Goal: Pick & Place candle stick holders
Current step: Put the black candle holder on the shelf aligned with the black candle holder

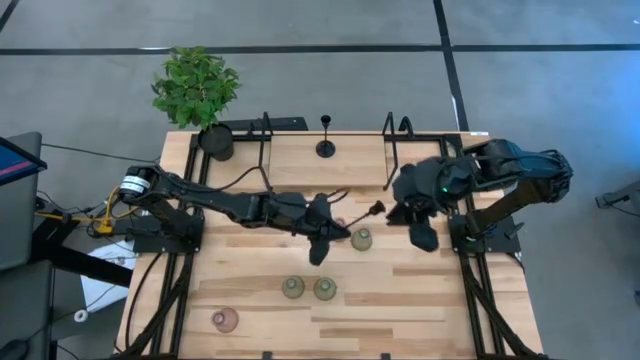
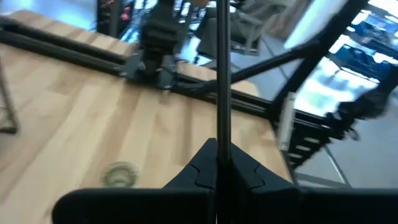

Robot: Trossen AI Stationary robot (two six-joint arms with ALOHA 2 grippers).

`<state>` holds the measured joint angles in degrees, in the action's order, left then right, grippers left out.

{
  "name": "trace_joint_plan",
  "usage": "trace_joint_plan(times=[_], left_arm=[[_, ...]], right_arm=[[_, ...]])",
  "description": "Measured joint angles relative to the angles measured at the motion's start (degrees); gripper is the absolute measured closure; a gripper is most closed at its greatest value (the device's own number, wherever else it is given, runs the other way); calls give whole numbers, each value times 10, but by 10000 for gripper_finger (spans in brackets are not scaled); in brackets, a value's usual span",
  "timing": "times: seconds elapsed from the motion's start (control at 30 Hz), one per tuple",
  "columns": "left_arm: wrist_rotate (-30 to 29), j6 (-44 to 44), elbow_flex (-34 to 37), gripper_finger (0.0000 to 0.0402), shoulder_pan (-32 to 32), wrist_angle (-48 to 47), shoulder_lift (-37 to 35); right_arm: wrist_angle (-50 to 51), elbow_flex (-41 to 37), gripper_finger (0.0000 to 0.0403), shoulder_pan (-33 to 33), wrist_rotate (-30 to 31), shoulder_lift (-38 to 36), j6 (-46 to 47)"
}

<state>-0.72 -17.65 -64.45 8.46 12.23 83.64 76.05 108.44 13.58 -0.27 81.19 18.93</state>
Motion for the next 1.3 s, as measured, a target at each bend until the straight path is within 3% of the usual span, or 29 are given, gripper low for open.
trace_joint_plan(times=[0.27, 0.47, 0.6, 0.83, 1.1, 1.3], left_arm=[[-5, 24, 0, 397, 0, 6, -1], [-67, 69, 0, 397, 1, 12, -1], [-128, 113, 0, 397, 1, 30, -1], [-206, 186, 0, 397, -3, 106, -1], [-222, 188, 91, 397, -46, 292, -1], [-188, 187, 152, 397, -81, 385, -1]], right_arm=[[2, 0, 315, -1, -23, -19, 6], [2, 0, 348, 21, -6, -43, 16], [2, 0, 395, 61, 61, -57, 15], [3, 0, 400, 143, 218, -71, 36], [14, 0, 402, 233, 324, -68, 56], [86, -1, 403, 301, 444, -66, 157]])
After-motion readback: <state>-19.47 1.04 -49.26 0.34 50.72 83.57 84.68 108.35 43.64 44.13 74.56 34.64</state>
